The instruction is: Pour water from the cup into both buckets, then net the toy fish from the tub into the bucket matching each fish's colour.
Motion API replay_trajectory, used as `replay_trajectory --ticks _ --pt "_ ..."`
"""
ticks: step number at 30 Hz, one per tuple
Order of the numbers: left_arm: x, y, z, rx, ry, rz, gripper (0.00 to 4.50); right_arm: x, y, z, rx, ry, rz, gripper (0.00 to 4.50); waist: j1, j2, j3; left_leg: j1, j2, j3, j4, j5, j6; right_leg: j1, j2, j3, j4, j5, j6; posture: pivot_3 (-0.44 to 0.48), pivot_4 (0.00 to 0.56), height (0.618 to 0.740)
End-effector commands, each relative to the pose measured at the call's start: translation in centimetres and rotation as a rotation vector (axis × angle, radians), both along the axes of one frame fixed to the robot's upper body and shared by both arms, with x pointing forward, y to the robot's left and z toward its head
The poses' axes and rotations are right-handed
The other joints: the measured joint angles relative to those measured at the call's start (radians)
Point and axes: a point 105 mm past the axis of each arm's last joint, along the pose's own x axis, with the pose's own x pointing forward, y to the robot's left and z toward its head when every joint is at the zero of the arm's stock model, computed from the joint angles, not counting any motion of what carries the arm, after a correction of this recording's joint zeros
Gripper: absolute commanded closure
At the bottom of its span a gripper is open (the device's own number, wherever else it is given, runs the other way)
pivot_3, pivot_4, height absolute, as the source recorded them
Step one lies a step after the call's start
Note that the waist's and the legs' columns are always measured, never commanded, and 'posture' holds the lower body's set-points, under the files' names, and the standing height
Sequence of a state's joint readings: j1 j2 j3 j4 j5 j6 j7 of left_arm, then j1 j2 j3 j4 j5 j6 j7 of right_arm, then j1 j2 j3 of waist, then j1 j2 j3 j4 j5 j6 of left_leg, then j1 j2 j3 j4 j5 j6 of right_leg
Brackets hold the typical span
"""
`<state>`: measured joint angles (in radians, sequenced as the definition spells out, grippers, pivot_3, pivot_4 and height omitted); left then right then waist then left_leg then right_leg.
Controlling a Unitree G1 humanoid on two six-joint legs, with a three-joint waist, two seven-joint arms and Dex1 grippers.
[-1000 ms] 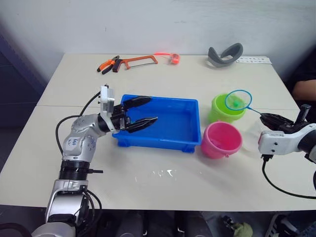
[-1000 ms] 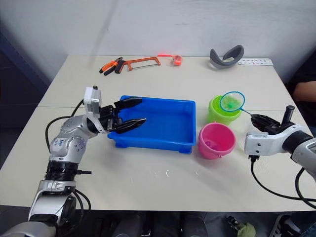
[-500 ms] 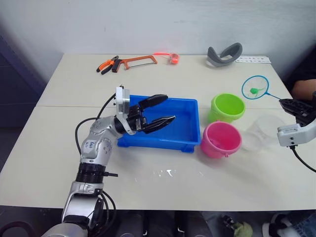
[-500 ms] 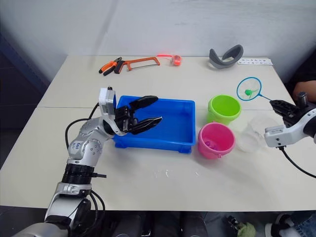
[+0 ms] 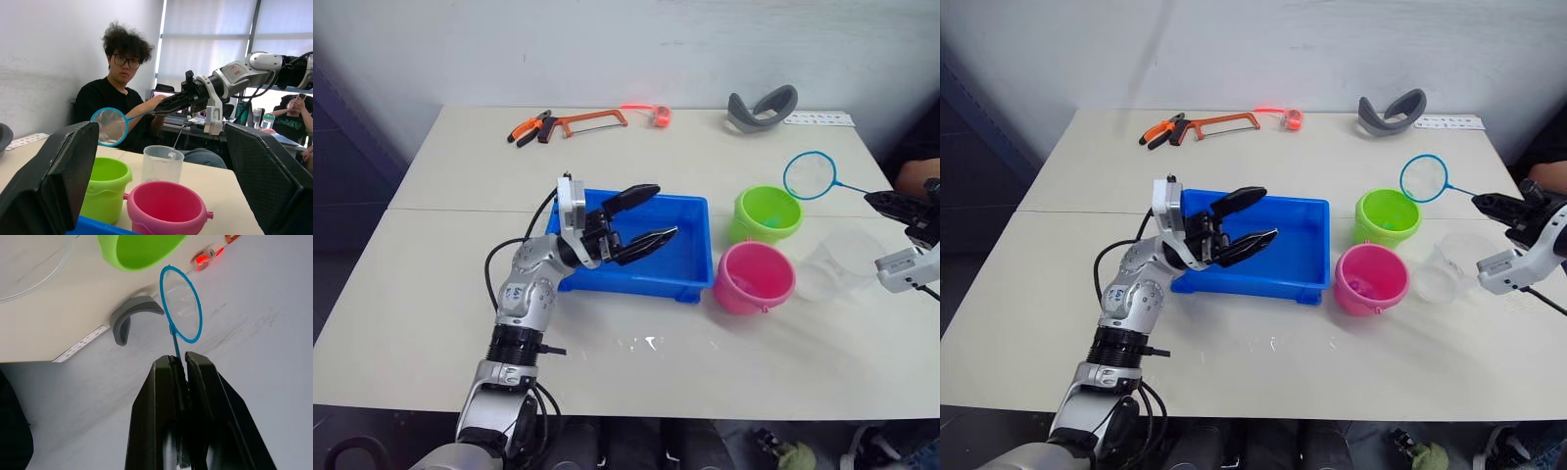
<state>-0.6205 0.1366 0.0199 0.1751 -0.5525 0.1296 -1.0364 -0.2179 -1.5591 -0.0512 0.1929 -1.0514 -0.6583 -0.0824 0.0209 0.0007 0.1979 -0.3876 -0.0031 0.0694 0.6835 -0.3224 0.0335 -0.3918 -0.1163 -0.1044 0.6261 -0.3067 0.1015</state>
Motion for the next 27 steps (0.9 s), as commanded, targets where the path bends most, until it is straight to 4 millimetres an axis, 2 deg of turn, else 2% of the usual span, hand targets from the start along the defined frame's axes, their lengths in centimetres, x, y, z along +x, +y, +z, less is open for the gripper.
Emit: replay_trajectory --ticks 1,6,9,11,14,17,19,21,24,27 --pt "0.0 -0.2 0.7 -0.016 -0.031 -0.004 0.09 0.0 0.4 1.5 -0.061 -0.044 0.035 4.5 0.0 0.0 0.0 0.0 0.0 0.0 0.0 0.0 0.0 0.0 0.0 0.0 0.0 0.0 0.0 0.0 0.15 0.74" --pt "0.2 -0.3 0.7 -0.023 -0.034 -0.007 0.09 0.4 0.3 2.6 0.019 -0.086 0.015 4.5 0.0 0.0 0.0 0.0 0.0 0.0 0.0 0.0 0.0 0.0 0.0 0.0 0.0 0.0 0.0 0.0 0.15 0.74" --pt "0.2 0.0 0.8 -0.022 -0.039 -0.002 0.09 0.5 0.8 3.4 0.214 -0.104 0.004 4.5 0.0 0.0 0.0 0.0 0.0 0.0 0.0 0.0 0.0 0.0 0.0 0.0 0.0 0.0 0.0 0.0 0.15 0.74" --pt "0.2 0.6 0.9 -0.006 -0.041 0.01 0.09 0.2 1.8 3.1 0.396 -0.054 0.026 4.5 0.0 0.0 0.0 0.0 0.0 0.0 0.0 0.0 0.0 0.0 0.0 -0.001 0.0 0.0 0.0 0.0 0.15 0.74" --pt "0.3 2.3 1.0 0.022 -0.038 0.048 0.09 -0.6 5.0 3.0 0.741 0.029 0.12 4.5 0.0 0.0 0.0 0.0 0.0 0.0 0.0 0.0 0.0 0.0 0.0 -0.001 0.0 0.0 0.0 0.0 0.15 0.74" --pt "0.3 3.9 1.1 0.044 -0.033 0.088 0.09 -1.1 7.4 3.0 0.994 0.109 0.173 4.5 -0.003 0.0 0.0 0.0 0.0 -0.001 0.0 0.0 0.0 0.0 0.001 -0.002 0.0 0.0 0.0 0.0 0.15 0.74" --pt "0.3 5.3 1.0 0.071 -0.028 0.123 0.09 -1.5 9.1 2.5 1.148 0.225 0.181 4.5 -0.009 0.0 0.0 0.0 0.002 -0.001 0.0 0.0 0.0 0.0 0.002 -0.003 0.001 0.0 0.0 0.0 0.15 0.74" --pt "0.2 6.5 0.8 0.093 -0.019 0.153 0.09 -1.8 10.5 1.9 1.224 0.323 0.165 4.5 -0.009 0.0 0.0 0.0 0.002 -0.002 0.001 0.0 0.0 0.001 0.001 -0.003 0.001 0.0 0.0 0.0 0.15 0.74" --pt "0.0 9.2 0.2 0.141 -0.009 0.234 0.09 -1.6 12.7 0.7 1.171 0.401 0.155 4.5 -0.006 0.0 0.0 0.0 0.001 -0.003 0.001 0.0 0.0 0.001 0.0 -0.002 0.001 0.0 0.0 0.0 0.15 0.74" --pt "-0.4 12.1 -0.1 0.191 -0.005 0.32 0.09 -0.6 14.2 -0.8 1.035 0.442 0.122 4.5 -0.01 0.0 0.0 0.0 0.001 -0.003 0.001 0.0 0.0 0.001 0.0 -0.002 0.001 0.0 0.0 0.0 0.15 0.74"
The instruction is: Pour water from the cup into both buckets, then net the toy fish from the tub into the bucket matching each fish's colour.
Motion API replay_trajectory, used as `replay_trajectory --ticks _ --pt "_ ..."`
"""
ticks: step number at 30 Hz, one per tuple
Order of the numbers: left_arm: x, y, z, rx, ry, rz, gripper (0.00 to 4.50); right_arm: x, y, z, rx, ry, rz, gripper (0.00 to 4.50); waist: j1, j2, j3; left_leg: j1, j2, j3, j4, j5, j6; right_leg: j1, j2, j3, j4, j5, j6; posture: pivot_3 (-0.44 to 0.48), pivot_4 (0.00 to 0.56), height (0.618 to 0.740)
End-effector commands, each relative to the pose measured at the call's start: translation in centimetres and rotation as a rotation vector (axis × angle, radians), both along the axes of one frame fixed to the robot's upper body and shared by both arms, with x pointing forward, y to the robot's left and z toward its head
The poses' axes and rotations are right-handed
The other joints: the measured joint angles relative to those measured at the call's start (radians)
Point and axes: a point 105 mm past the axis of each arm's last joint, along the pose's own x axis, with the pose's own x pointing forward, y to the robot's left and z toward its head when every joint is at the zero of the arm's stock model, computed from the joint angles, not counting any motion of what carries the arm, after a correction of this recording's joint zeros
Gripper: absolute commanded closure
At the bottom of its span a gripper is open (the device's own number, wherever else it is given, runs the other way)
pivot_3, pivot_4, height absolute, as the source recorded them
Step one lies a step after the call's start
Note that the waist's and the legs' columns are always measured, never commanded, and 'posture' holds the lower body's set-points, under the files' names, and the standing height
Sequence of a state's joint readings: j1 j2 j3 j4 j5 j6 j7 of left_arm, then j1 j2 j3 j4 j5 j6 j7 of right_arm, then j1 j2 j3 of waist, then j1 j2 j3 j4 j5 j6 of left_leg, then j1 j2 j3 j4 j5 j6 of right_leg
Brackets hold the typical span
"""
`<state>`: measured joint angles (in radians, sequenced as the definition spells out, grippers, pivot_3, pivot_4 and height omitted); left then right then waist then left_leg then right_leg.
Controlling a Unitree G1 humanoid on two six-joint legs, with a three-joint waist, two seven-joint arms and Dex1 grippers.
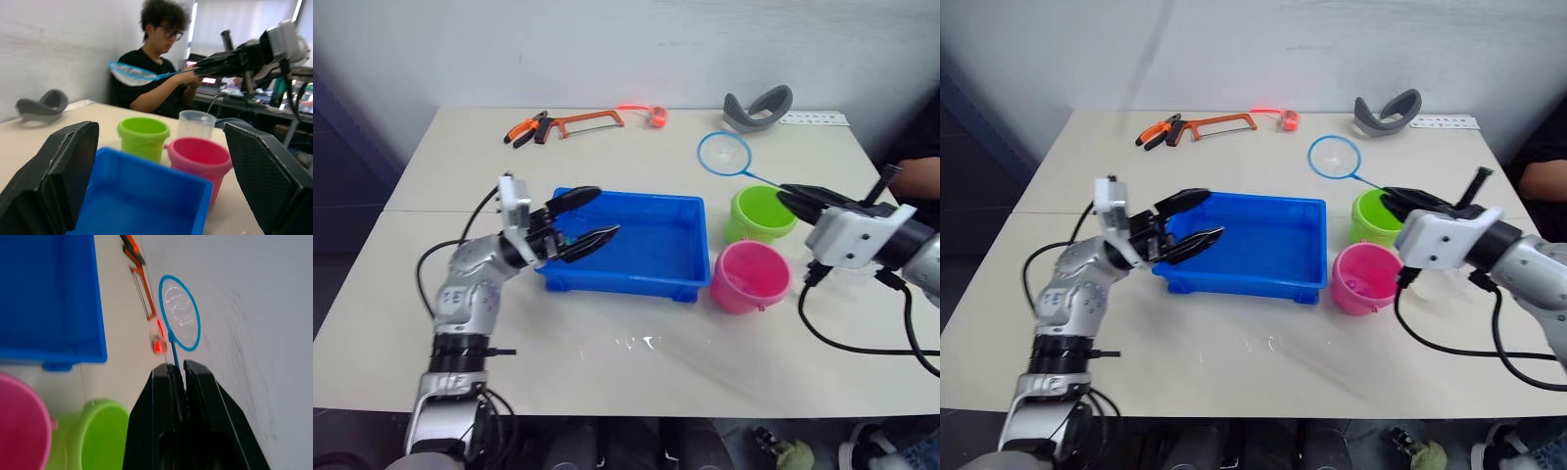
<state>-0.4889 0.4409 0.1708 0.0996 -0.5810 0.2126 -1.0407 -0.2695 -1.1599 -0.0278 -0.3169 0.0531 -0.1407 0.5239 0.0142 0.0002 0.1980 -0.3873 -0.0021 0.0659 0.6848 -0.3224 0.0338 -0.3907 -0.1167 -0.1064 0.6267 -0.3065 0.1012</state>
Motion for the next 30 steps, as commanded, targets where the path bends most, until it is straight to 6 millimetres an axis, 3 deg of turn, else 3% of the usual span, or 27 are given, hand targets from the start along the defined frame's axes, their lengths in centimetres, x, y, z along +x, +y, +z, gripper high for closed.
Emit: replay_trajectory --ticks 1,3,5,6,9,13,18,30 --pt "-0.9 3.2 1.1 0.045 -0.053 0.084 0.09 0.9 1.7 -1.1 -0.148 0.007 0.021 4.5 -0.008 0.0 0.0 0.0 0.0 0.0 0.0 0.0 0.0 0.0 0.0 0.0 0.0 0.0 0.0 0.0 0.15 0.74" --pt "-1.2 5.0 0.8 0.086 -0.045 0.136 0.09 1.6 2.4 -1.4 -0.207 -0.023 0.03 4.5 -0.013 0.0 0.0 0.0 0.0 0.0 -0.001 0.0 0.0 -0.001 0.0 0.0 0.0 0.0 0.0 0.0 0.15 0.74" --pt "-1.5 6.9 0.5 0.114 -0.033 0.203 0.09 2.1 3.1 -3.0 -0.431 -0.108 0.085 4.5 -0.015 0.0 0.0 0.0 0.0 0.0 -0.001 0.0 0.0 -0.001 0.0 0.0 0.0 0.0 0.0 0.0 0.15 0.74" --pt "-1.7 7.6 0.3 0.124 -0.028 0.232 0.09 2.4 3.4 -3.7 -0.463 -0.104 0.102 4.5 -0.015 0.0 0.0 -0.001 -0.001 0.001 -0.001 0.0 0.0 -0.002 -0.001 0.001 0.0 0.0 0.0 0.0 0.15 0.74" --pt "-2.2 8.9 -0.2 0.137 -0.004 0.273 0.09 3.1 4.4 -4.2 -0.396 -0.063 0.117 4.5 -0.018 -0.001 0.0 0.0 -0.001 0.0 -0.001 0.0 0.0 -0.001 -0.001 0.0 -0.001 0.0 0.0 0.0 0.15 0.74" --pt "-3.5 10.4 -1.2 0.169 0.038 0.323 0.09 4.2 5.8 -5.2 -0.456 -0.03 0.148 4.5 -0.019 -0.001 0.0 0.0 -0.001 0.001 -0.001 0.0 0.0 -0.002 -0.001 0.0 0.0 0.0 0.0 0.0 0.15 0.74" --pt "-4.6 11.0 -1.4 0.182 0.062 0.362 0.09 4.9 6.8 -6.3 -0.522 -0.008 0.177 4.5 -0.017 -0.001 0.0 0.0 0.0 0.0 -0.001 0.0 0.0 -0.002 -0.002 0.0 0.0 0.0 0.0 0.0 0.15 0.74" --pt "-5.1 11.0 -1.6 0.231 0.109 0.37 0.09 5.7 13.6 -8.6 -0.512 0.048 0.323 4.5 -0.031 -0.001 0.0 0.0 0.0 0.0 -0.001 0.0 -0.001 -0.002 -0.001 0.0 0.001 0.0 -0.001 0.0 0.15 0.74"
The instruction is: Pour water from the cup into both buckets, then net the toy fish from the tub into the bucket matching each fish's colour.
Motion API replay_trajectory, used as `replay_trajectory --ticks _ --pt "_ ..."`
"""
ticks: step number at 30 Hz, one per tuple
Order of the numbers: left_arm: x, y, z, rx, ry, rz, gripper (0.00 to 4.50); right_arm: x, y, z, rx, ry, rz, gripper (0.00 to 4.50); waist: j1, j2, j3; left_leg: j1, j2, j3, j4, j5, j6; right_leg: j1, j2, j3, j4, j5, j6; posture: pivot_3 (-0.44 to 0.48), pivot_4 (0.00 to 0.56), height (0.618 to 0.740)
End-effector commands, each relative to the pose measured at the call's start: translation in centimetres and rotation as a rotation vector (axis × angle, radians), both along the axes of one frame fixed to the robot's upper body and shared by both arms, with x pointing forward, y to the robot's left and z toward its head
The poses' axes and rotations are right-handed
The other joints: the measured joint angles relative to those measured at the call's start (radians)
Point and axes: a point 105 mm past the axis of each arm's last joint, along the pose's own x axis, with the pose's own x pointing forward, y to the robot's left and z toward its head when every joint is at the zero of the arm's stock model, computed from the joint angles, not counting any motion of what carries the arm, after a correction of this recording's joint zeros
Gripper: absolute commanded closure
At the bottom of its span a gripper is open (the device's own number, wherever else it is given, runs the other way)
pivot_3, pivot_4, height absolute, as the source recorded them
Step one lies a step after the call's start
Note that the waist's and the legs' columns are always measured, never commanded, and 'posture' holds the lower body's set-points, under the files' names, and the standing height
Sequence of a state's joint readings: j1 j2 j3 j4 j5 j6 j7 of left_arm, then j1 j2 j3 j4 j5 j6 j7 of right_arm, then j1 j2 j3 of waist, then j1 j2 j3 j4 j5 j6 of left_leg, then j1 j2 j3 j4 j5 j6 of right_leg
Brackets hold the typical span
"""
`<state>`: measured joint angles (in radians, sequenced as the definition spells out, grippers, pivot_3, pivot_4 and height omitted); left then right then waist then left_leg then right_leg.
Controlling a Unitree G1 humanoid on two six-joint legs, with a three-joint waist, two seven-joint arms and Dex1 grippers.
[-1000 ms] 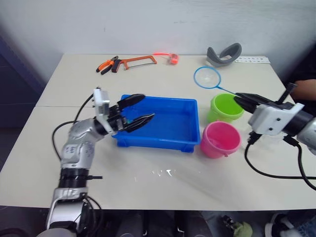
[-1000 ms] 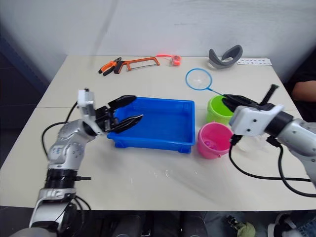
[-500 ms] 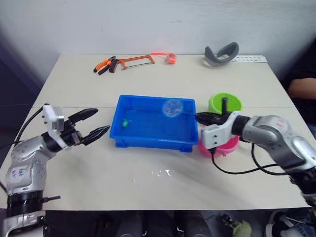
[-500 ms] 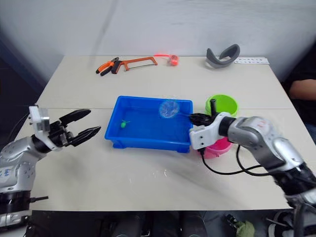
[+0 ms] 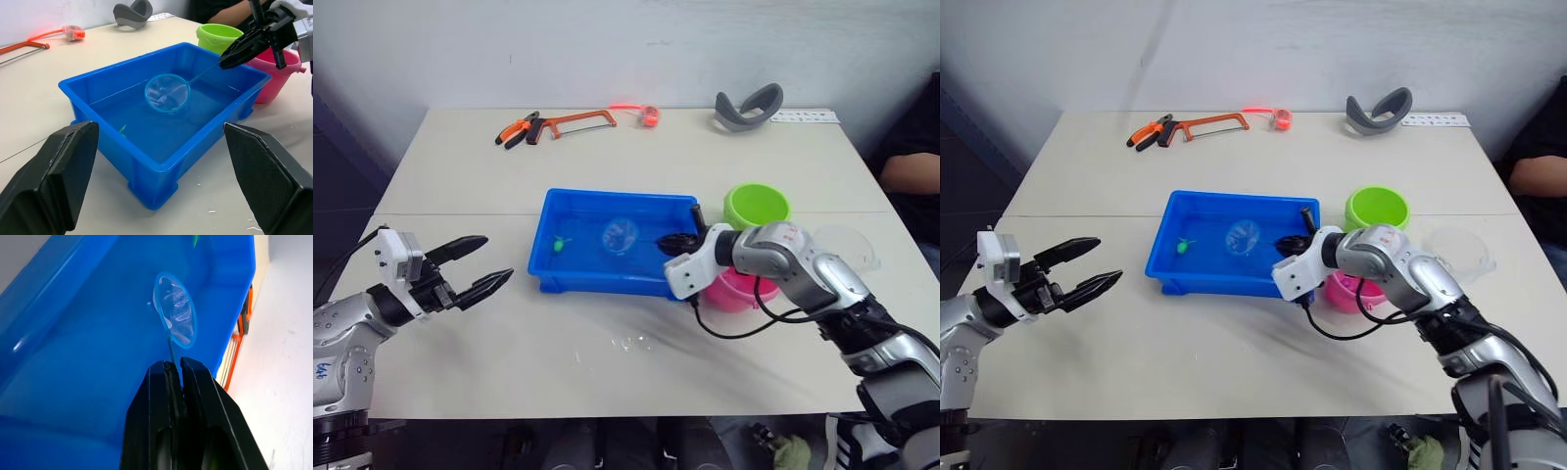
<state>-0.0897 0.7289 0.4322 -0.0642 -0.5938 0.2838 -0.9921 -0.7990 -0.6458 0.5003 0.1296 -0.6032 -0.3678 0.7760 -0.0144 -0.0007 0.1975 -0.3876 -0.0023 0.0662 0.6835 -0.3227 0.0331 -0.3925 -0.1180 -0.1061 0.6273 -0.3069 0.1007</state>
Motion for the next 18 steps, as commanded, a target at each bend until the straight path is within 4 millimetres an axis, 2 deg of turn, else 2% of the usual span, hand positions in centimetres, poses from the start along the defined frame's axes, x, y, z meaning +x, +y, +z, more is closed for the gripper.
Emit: replay_trajectory --ticks 1,7,13,18 --pt "-0.3 -0.1 1.3 0.006 -0.041 0.004 0.09 -0.1 2.0 0.1 0.014 0.008 0.041 4.5 -0.004 0.0 0.0 0.0 0.0 0.0 0.0 0.0 0.0 0.0 0.0 0.0 0.0 0.0 0.0 0.0 0.15 0.74" --pt "-0.2 -0.4 1.6 0.003 -0.05 0.006 0.09 0.8 4.3 -0.6 0.016 0.027 0.029 4.5 -0.016 0.0 0.0 0.0 0.0 0.0 0.0 0.0 0.0 0.0 0.0 0.0 0.001 0.0 0.0 0.0 0.15 0.74" --pt "-0.3 -0.2 1.7 0.003 -0.048 0.017 0.09 0.4 7.2 -0.2 0.121 0.041 0.066 4.5 -0.02 0.0 0.0 0.0 0.001 0.0 -0.001 0.0 -0.001 -0.001 0.0 0.0 0.001 -0.001 -0.001 0.0 0.15 0.74" --pt "-0.2 -0.2 1.6 0.001 -0.044 0.019 0.09 -0.2 7.8 -0.6 0.142 0.075 0.081 4.5 -0.017 0.0 0.0 0.0 0.001 0.0 -0.001 0.0 -0.001 -0.001 0.001 0.0 0.001 -0.001 -0.001 0.0 0.15 0.74"
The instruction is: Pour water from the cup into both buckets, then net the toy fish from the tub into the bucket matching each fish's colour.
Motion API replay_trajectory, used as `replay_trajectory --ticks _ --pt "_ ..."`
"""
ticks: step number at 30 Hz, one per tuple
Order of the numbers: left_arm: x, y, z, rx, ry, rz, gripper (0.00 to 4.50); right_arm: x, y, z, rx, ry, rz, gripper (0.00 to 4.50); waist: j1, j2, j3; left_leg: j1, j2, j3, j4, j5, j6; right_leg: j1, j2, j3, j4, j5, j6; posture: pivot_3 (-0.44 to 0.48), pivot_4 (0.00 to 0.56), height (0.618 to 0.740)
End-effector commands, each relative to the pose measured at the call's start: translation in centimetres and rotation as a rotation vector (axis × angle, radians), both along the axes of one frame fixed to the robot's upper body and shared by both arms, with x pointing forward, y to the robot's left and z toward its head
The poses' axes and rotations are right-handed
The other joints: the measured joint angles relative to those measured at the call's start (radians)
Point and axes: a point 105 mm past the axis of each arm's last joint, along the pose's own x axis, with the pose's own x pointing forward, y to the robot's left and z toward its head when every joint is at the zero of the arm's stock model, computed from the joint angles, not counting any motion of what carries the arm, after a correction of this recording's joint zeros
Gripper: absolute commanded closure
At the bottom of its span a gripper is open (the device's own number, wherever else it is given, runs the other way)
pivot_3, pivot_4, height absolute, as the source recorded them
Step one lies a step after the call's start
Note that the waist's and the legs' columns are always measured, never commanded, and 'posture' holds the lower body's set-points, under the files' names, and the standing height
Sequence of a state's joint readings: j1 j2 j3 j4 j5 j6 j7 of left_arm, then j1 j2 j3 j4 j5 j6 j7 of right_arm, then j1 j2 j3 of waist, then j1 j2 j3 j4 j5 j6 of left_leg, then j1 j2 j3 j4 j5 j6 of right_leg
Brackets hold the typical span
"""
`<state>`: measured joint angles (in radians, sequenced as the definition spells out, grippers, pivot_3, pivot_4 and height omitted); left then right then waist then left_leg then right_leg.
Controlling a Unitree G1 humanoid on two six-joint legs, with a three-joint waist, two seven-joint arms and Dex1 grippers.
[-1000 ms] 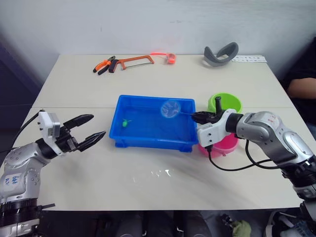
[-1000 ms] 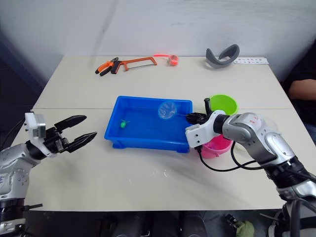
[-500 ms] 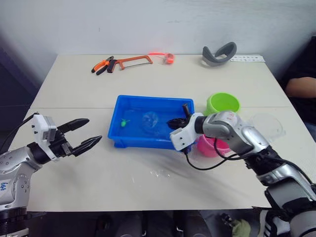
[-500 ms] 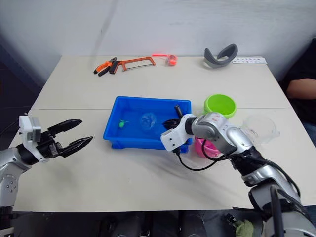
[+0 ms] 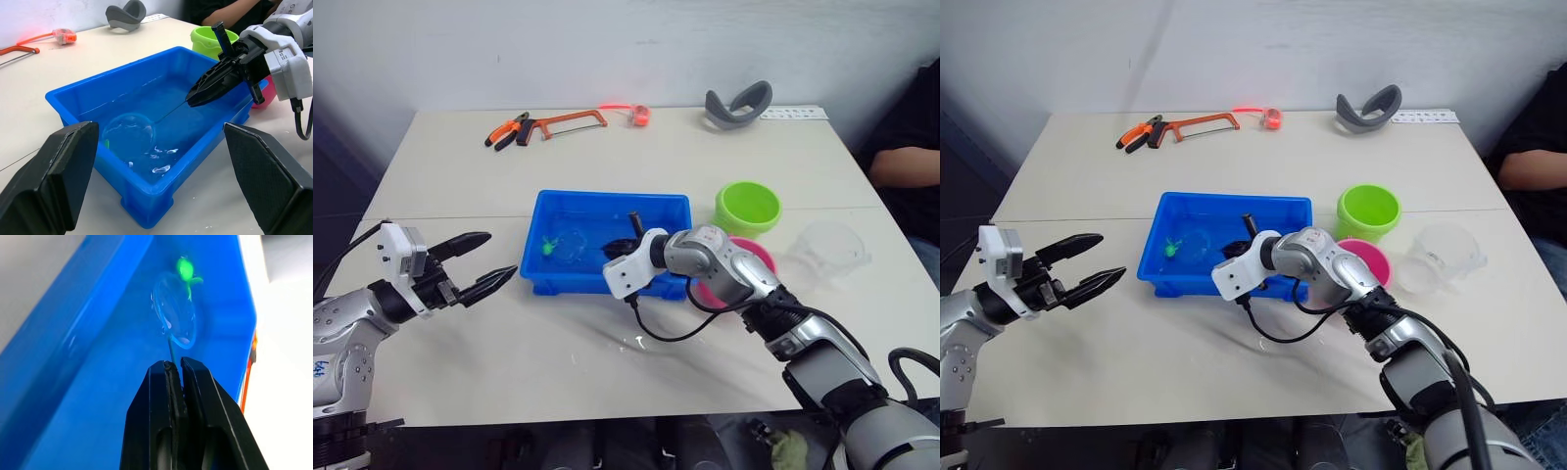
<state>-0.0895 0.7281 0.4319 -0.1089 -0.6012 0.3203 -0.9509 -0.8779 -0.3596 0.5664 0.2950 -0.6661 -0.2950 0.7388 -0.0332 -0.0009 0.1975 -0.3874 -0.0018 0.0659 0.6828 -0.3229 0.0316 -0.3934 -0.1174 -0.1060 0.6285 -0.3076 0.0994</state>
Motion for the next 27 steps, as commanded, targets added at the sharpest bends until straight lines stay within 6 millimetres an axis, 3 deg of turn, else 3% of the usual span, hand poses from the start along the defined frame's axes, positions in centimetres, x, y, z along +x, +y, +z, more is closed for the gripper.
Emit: replay_trajectory --ticks 1,5,14,21,27 --pt "-0.3 0.2 1.2 0.003 -0.041 0.004 0.09 -0.5 0.7 0.9 0.046 -0.002 0.023 4.5 0.002 0.0 0.0 0.0 0.0 0.0 0.0 0.0 0.0 0.0 0.0 0.0 0.0 0.0 0.0 0.0 0.15 0.74" --pt "-0.2 0.2 1.2 0.001 -0.037 0.001 0.09 -0.5 1.4 1.4 0.063 -0.01 0.024 4.5 0.001 0.0 0.0 0.0 0.0 0.0 0.0 0.0 0.0 0.0 0.0 0.0 0.0 0.0 0.0 0.0 0.15 0.74" --pt "0.3 0.3 1.2 -0.004 -0.041 0.001 0.09 0.6 0.7 0.4 -0.109 -0.019 -0.006 4.5 -0.002 0.0 0.0 0.0 0.0 0.0 0.0 0.0 0.0 -0.001 0.0 0.0 0.0 0.0 0.0 0.0 0.15 0.74" --pt "0.4 0.4 1.2 -0.008 -0.046 0.001 0.09 -0.2 3.4 2.0 0.013 -0.019 0.064 4.5 -0.009 0.0 0.0 0.0 0.001 0.0 -0.001 0.0 -0.001 -0.001 0.0 0.0 0.001 0.0 0.0 0.0 0.15 0.74" --pt "0.5 0.5 1.2 -0.009 -0.048 0.005 0.09 -0.2 3.2 2.6 0.067 -0.024 0.071 4.5 -0.018 0.0 0.0 0.0 0.001 0.0 -0.001 0.0 -0.001 -0.001 0.0 0.0 0.0 0.0 -0.001 0.0 0.15 0.74"
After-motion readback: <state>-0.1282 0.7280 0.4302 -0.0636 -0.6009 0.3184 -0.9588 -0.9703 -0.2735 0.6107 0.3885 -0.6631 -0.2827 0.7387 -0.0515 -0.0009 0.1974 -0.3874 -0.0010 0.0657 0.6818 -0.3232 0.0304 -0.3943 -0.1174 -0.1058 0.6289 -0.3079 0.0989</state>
